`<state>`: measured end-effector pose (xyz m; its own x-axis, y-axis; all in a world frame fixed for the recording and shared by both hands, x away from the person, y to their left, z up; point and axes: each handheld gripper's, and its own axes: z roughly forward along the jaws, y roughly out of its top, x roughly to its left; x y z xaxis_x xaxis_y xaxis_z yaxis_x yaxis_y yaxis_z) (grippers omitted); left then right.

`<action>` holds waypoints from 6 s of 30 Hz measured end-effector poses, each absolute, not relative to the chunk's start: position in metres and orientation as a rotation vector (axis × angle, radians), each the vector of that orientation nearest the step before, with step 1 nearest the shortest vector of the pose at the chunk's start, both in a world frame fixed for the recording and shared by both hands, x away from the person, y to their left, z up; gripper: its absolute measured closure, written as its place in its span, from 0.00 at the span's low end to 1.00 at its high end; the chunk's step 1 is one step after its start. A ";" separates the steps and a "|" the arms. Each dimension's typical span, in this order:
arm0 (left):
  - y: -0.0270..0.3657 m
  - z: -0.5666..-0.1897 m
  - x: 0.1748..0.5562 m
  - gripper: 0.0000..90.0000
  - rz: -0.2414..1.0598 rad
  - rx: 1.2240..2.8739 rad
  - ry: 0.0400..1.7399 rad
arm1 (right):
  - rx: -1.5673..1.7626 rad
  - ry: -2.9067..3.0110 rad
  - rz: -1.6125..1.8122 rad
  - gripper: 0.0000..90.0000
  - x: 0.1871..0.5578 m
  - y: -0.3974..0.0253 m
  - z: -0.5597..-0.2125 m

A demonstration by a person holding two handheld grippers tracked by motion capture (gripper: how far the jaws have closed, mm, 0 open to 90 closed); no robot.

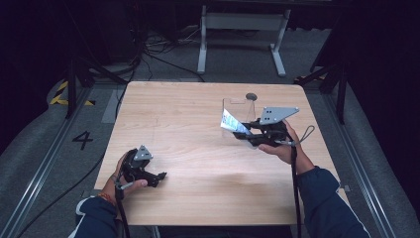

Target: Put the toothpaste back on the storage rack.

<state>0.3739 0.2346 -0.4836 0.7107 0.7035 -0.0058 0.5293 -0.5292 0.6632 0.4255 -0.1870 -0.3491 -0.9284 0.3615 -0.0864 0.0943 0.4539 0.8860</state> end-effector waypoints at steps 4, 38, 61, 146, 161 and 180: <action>0.235 -0.484 0.374 0.00 0.346 2.261 0.933 | 0.417 2.424 1.474 0.73 0.431 -0.187 -0.347; 0.235 -0.484 0.374 0.00 0.347 2.262 0.932 | 0.540 2.294 1.492 0.73 0.471 -0.181 -0.322; 0.235 -0.483 0.374 0.00 0.340 2.265 0.934 | 0.587 2.319 1.473 0.73 0.503 -0.173 -0.329; 0.235 -0.484 0.374 0.00 0.349 2.262 0.932 | 0.639 2.397 1.390 0.68 0.537 -0.201 -0.386; 0.235 -0.484 0.374 0.00 0.348 2.263 0.932 | 0.651 2.477 1.249 0.67 0.540 -0.196 -0.395; 0.235 -0.484 0.374 0.00 0.348 2.263 0.932 | 0.720 2.532 1.132 0.64 0.545 -0.195 -0.402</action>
<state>0.3738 0.2345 -0.4835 0.7107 0.7034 -0.0040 0.5284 -0.5302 0.6631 0.5445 -0.1949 -0.4020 -0.8384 0.5431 -0.0458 0.3280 0.5699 0.7534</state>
